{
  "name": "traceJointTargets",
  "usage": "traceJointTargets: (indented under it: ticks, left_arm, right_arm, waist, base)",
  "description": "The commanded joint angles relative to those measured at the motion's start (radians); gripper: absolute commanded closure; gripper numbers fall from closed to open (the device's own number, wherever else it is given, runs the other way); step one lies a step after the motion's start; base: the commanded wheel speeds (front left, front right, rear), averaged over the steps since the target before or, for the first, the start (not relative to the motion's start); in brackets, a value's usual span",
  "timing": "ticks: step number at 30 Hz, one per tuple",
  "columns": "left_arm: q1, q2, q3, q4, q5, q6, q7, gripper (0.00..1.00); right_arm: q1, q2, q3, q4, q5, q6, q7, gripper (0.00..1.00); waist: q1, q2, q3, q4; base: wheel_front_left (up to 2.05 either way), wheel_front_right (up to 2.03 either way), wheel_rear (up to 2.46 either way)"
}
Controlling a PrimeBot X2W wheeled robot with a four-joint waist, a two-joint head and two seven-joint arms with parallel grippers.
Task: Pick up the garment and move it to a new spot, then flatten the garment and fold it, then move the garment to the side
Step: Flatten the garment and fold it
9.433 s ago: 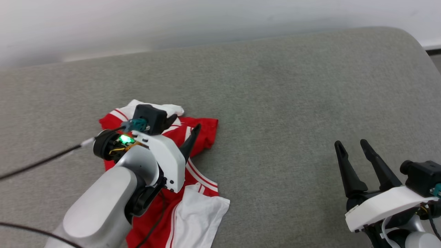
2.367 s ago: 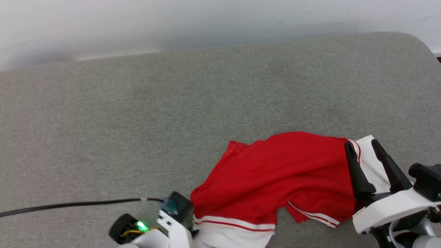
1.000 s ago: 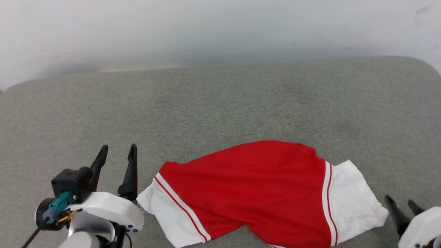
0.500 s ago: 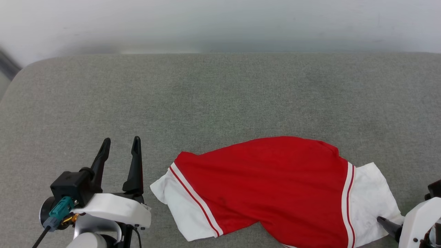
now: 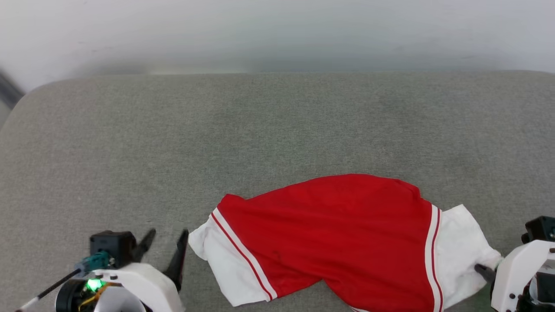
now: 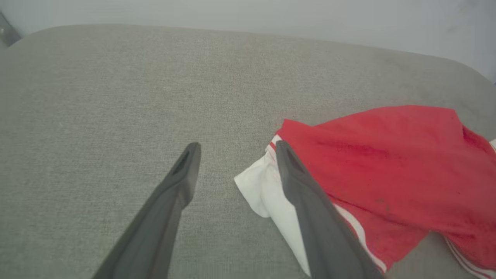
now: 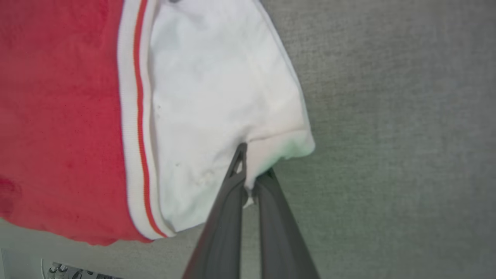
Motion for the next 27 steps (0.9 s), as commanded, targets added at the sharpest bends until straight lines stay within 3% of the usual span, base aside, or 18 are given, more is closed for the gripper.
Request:
traceJointTargets:
  ticks: [1,7,21,22,23,24,27]
  left_arm:
    - [0.011,0.019,-0.018,-0.007,-0.010,-0.013,0.044,0.00]
    - [-0.008,0.063,-0.095,-0.007,-0.067,-0.076,0.231,0.00]
    - [-0.101,0.027,-0.225,0.154,-0.115,-0.165,0.474,0.00]
    - [-0.102,0.021,-0.234,0.163,-0.122,-0.174,0.493,0.22]
    - [-0.104,0.017,-0.242,0.169,-0.125,-0.181,0.504,0.57]
    - [-0.107,0.012,-0.243,0.172,-0.126,-0.184,0.504,1.00]
    - [-0.122,0.013,-0.232,0.179,-0.129,-0.192,0.495,1.00]
  right_arm:
    - [0.007,0.001,0.003,-0.024,-0.011,0.000,-0.004,1.00]
    - [0.008,0.023,0.036,-0.122,-0.029,0.000,0.010,1.00]
    - [-0.023,0.062,0.083,-0.163,-0.018,0.000,-0.021,1.00]
    - [-0.023,0.063,0.082,-0.161,-0.017,0.000,-0.026,1.00]
    - [-0.024,0.064,0.080,-0.161,-0.016,0.000,-0.030,1.00]
    - [-0.026,0.064,0.078,-0.163,-0.012,0.000,-0.038,1.00]
    - [-0.031,0.056,0.071,-0.169,-0.012,0.000,-0.062,1.00]
  waist:
    - [0.0000,0.0000,-0.005,-0.010]
    - [0.0000,0.0000,0.010,-0.039]
    - [0.0000,0.0000,0.088,-0.104]
    - [0.0000,0.0000,0.088,-0.106]
    - [0.0000,0.0000,0.088,-0.108]
    - [0.0000,0.0000,0.088,-0.110]
    - [0.0000,0.0000,0.079,-0.109]
  base:
    - [0.00,0.00,0.00]
    - [0.00,0.00,0.00]
    - [0.00,0.00,0.00]
    - [0.00,0.00,0.00]
    - [0.00,0.00,0.00]
    - [0.00,0.00,0.00]
    - [0.00,0.00,0.00]
